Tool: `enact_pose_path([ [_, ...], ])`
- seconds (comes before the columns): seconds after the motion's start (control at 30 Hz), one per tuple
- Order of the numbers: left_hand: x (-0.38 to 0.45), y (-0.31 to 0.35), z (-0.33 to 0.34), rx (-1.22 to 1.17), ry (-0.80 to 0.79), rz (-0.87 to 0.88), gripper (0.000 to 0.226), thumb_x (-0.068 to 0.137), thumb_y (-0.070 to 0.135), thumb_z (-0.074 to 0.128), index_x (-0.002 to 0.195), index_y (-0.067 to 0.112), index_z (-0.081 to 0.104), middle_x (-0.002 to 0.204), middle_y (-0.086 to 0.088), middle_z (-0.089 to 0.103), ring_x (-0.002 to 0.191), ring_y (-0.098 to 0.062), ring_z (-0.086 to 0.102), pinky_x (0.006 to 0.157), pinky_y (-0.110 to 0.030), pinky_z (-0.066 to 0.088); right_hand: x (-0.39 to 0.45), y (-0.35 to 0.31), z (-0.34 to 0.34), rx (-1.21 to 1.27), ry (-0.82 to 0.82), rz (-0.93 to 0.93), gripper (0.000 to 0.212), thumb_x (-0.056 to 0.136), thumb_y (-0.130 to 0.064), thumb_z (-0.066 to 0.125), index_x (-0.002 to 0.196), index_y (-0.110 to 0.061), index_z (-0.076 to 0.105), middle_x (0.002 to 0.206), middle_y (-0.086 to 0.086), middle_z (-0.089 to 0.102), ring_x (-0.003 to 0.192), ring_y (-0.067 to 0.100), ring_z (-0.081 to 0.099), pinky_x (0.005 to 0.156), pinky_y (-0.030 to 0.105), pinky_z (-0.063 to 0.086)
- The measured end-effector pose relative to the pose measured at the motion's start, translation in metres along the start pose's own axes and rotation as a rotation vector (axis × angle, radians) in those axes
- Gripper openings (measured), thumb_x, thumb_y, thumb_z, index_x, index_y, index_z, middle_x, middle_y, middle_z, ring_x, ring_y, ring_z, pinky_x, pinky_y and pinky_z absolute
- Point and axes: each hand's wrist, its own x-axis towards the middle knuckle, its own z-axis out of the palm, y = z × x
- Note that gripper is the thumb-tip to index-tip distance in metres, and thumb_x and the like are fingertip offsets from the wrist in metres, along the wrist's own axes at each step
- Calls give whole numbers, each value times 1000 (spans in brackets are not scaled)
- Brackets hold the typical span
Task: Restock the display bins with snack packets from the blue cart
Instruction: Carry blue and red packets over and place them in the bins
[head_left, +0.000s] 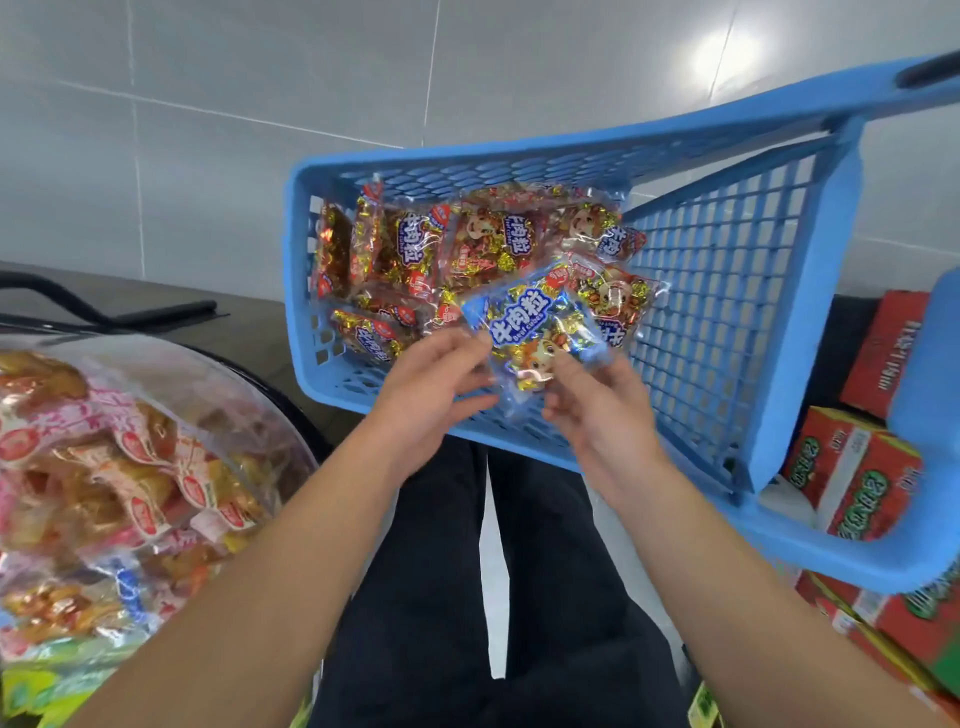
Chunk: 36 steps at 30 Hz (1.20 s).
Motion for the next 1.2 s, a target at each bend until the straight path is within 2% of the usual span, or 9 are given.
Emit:
enact_pose_path([
  [0.13,5,-2,18,-63,86,64,7,98,12,64,103,9,67,105,-13,76,101,-30,72,95,-52,55,-2,16,8,-144,-51,101,12,89,-21,73,89,-18,61,91,6,71,63,15,63,58,27,53],
  [0.3,18,10,-6,-44,227,100,11,95,14,69,104,14,63,111,-13,75,107,-33,71,100,-59,51,37,6,-20,-497,351,-202,48,80,-40,75,117,-22,50,111,-7,58,98,10,59,83,17,46],
  [0.43,16,12,-26,32,188,133,14,95,15,68,109,16,70,114,-9,75,109,-30,70,103,-56,50,83,1,-32,-703,439,-62,78,85,-48,71,143,-7,37,143,9,46,131,30,44,108,44,40],
  [0.63,11,13,-31,-4,142,129,14,95,11,64,108,12,69,109,-11,76,99,-28,74,90,-46,58,71,-4,-34,-670,529,-318,35,89,-33,69,112,-12,53,88,-9,54,74,6,51,72,27,38],
  [0.7,9,13,-27,-25,118,103,14,94,12,64,107,12,69,107,-11,77,96,-27,74,85,-43,61,55,-5,-38,-557,435,-359,12,92,-24,63,99,-21,53,80,-13,55,67,-1,53,67,31,41],
  [0.8,7,11,-17,-67,61,65,18,87,15,68,104,11,70,101,-10,77,92,-25,74,81,-41,62,30,-2,-30,-440,122,-285,13,93,-21,57,93,-34,58,88,-2,69,81,15,67,76,47,56],
  [0.93,8,9,-7,-124,43,40,27,95,6,62,123,10,60,114,-12,74,100,-29,73,82,-47,62,14,9,-7,-349,-171,-204,23,94,-16,57,102,-36,67,96,-6,73,93,20,70,78,35,60],
  [1.07,10,6,-12,-229,28,-43,52,85,8,68,134,11,50,124,-16,70,109,-36,70,84,-58,59,22,8,-3,-371,-312,-147,22,99,-11,57,113,-25,67,107,-9,74,99,14,71,79,28,59],
  [1.2,13,5,-18,-220,-24,-76,63,77,16,70,137,6,54,119,-17,72,103,-34,73,71,-48,62,41,0,-16,-554,-281,-138,19,99,-34,55,113,-31,68,107,-11,73,101,9,69,89,34,55],
])
